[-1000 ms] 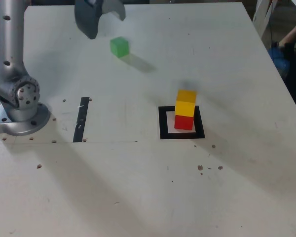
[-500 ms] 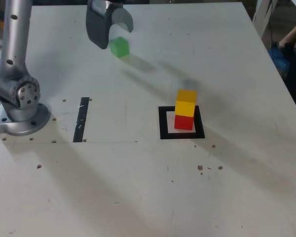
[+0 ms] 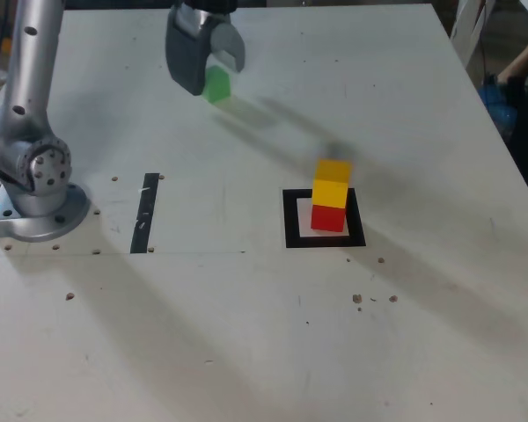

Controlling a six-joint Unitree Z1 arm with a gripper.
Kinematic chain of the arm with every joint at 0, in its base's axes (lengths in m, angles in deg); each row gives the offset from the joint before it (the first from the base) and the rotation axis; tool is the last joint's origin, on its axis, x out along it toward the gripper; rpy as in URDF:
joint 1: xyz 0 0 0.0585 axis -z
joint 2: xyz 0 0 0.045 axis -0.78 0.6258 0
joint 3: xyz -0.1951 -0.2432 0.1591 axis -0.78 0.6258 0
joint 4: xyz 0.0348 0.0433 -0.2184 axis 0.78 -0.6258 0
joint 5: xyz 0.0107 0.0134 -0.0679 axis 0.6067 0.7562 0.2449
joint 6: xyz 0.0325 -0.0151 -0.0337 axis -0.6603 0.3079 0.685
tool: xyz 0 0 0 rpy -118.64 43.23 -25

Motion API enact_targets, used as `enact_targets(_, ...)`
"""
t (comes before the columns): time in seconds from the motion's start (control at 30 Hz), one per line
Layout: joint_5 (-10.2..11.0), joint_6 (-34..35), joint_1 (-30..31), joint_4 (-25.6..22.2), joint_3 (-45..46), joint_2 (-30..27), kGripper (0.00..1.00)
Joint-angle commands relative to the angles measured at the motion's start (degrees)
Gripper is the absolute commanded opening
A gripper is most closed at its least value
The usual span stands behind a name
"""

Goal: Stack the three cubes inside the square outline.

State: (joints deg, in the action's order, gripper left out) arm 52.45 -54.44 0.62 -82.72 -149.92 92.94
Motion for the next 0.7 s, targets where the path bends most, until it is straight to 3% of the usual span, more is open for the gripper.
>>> enact_targets(0.0, -0.1, 0.0, 0.1, 0.5, 0.2, 0.3, 0.60)
enact_targets(0.2, -0.2, -0.1, 0.1, 1.0, 0.3, 0.6, 0.57)
enact_targets(0.47, 0.3, -0.5, 0.2, 1.7, 0.4, 0.1, 0.36)
enact_targets(0.67, 0.2, -1.7, 2.5, 0.1, -0.5, -1.5, 0.35)
